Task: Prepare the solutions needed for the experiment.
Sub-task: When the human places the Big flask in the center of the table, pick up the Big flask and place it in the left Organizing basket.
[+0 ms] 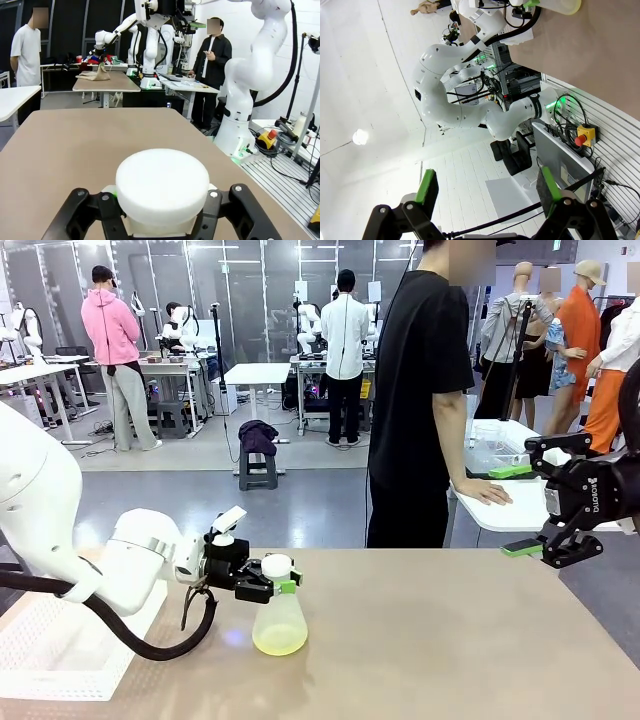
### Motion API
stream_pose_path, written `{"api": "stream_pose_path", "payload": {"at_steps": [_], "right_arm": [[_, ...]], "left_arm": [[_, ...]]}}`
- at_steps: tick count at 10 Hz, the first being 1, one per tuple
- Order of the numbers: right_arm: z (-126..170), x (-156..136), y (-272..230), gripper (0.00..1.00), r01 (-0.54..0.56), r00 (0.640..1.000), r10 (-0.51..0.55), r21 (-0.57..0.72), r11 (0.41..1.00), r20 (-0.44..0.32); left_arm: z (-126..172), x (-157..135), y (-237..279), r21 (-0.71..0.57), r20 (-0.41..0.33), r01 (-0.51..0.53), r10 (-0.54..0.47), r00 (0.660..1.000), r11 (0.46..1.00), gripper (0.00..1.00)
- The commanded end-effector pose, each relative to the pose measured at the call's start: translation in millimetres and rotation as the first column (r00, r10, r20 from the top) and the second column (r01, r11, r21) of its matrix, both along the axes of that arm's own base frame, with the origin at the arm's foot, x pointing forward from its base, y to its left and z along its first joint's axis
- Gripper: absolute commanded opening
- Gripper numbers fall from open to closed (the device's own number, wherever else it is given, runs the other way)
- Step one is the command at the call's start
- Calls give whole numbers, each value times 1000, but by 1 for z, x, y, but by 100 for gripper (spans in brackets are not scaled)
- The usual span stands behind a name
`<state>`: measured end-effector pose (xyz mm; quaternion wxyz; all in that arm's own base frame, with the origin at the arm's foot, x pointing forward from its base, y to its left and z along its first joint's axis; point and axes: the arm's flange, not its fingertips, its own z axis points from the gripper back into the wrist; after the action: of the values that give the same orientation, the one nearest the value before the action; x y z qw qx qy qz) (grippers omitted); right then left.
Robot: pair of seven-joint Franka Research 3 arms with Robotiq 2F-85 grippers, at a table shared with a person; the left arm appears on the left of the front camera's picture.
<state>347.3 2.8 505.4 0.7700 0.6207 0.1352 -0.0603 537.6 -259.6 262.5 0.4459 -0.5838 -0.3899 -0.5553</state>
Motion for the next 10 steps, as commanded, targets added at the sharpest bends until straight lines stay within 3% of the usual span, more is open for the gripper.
{"api": "stream_pose_path", "payload": {"at_steps": [1,2,4,5,6,10], "right_arm": [[2,0,0,100,4,1000,-4,18,1000,1],[2,0,0,100,4,1000,-4,18,1000,1],[2,0,0,100,4,1000,-4,18,1000,1],[2,0,0,100,4,1000,-4,18,1000,1],[2,0,0,100,4,1000,-4,18,1000,1],[2,0,0,100,4,1000,-4,18,1000,1]], "left_arm": [[-3,-5,8,3,-24,26,-26,999,1000,6],[-2,-5,9,-1,-31,27,-27,999,1000,0],[4,-5,11,8,-22,21,-21,1000,1000,0],[15,-6,10,39,-3,19,-19,1000,999,5],[34,-12,7,60,61,44,-48,997,997,5],[132,-25,13,111,150,76,-92,984,991,5]]}}
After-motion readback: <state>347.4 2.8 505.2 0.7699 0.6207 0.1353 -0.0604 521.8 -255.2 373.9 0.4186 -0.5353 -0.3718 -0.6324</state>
